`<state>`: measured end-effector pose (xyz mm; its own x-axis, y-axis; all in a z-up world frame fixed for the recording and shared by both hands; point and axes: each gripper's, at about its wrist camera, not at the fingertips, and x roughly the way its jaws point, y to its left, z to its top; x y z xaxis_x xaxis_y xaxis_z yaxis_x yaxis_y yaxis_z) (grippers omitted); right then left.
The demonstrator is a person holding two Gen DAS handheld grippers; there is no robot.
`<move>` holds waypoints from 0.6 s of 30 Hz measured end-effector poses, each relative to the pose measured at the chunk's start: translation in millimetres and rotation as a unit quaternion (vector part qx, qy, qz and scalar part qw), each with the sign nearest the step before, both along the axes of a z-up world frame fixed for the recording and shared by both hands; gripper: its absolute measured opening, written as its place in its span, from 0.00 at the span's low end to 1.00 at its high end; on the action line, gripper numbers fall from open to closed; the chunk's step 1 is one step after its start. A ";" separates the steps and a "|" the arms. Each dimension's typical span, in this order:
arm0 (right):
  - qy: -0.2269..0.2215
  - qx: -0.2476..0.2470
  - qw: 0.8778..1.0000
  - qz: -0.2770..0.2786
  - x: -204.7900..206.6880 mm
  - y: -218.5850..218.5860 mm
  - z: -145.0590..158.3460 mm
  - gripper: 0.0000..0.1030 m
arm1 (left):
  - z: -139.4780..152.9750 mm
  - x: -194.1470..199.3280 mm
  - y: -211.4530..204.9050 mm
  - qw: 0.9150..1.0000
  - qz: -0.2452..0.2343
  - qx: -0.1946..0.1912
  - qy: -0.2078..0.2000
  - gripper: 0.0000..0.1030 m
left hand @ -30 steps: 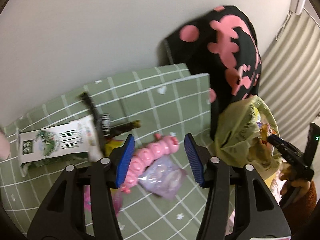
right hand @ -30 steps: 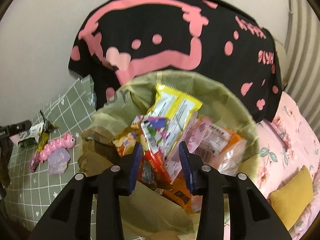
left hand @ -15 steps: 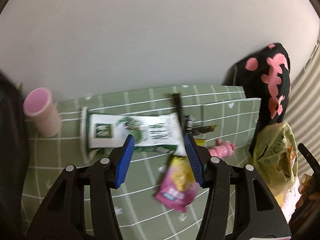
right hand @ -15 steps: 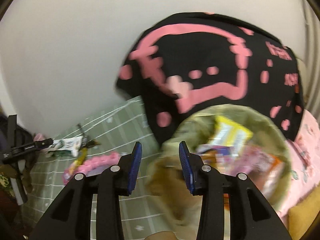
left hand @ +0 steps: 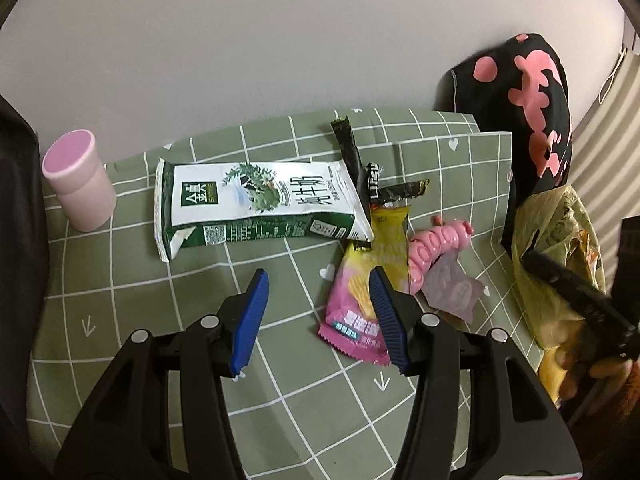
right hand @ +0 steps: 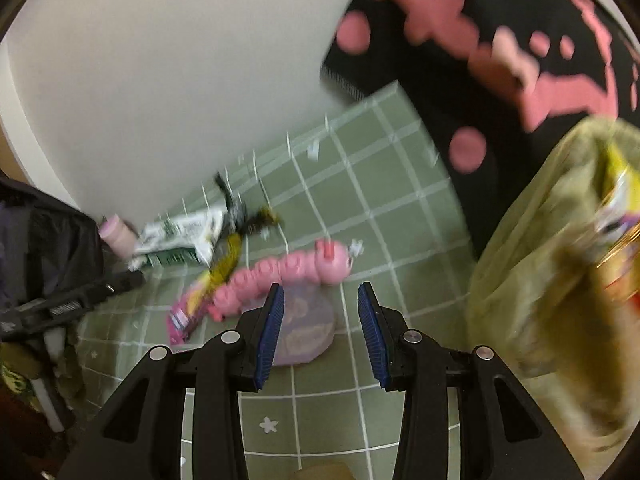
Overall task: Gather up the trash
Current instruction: 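Grasp the purple translucent bag with the right tool while the left tool grasps the pink chips bag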
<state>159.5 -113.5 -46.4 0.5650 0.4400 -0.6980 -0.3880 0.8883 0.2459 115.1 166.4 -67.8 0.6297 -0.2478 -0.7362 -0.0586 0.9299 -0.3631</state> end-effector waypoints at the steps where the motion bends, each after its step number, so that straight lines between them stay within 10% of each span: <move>1: 0.006 -0.008 1.000 0.000 1.4 3.6 -7.9 0.35 | -0.4 -0.3 0.4 1.000 0.001 -0.001 0.001 0.48; 18: 0.036 -0.038 0.998 -0.046 5.3 14.8 -56.1 0.36 | -1.0 -0.5 8.5 1.000 0.006 -0.004 0.005 0.48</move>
